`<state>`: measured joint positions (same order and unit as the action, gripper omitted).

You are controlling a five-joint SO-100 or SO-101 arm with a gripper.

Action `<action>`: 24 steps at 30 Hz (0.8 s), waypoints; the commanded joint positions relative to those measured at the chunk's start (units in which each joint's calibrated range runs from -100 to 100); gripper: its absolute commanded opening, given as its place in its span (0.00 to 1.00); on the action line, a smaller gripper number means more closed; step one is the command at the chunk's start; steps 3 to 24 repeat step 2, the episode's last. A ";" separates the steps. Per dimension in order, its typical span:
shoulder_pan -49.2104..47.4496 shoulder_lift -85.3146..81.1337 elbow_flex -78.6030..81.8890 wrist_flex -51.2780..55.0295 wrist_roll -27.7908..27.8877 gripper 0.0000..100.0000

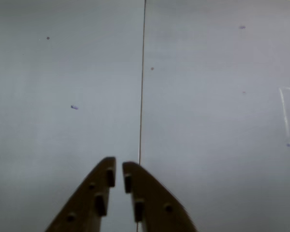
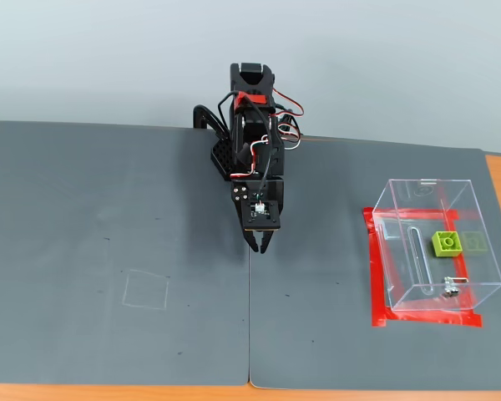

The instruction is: Pick the green lego block and place it into the transparent box

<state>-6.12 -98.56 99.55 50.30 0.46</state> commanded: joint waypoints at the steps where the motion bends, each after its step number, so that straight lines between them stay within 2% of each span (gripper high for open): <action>1: 0.34 -0.77 0.36 0.30 -0.23 0.02; 24: 0.34 -0.77 0.36 0.30 -0.23 0.02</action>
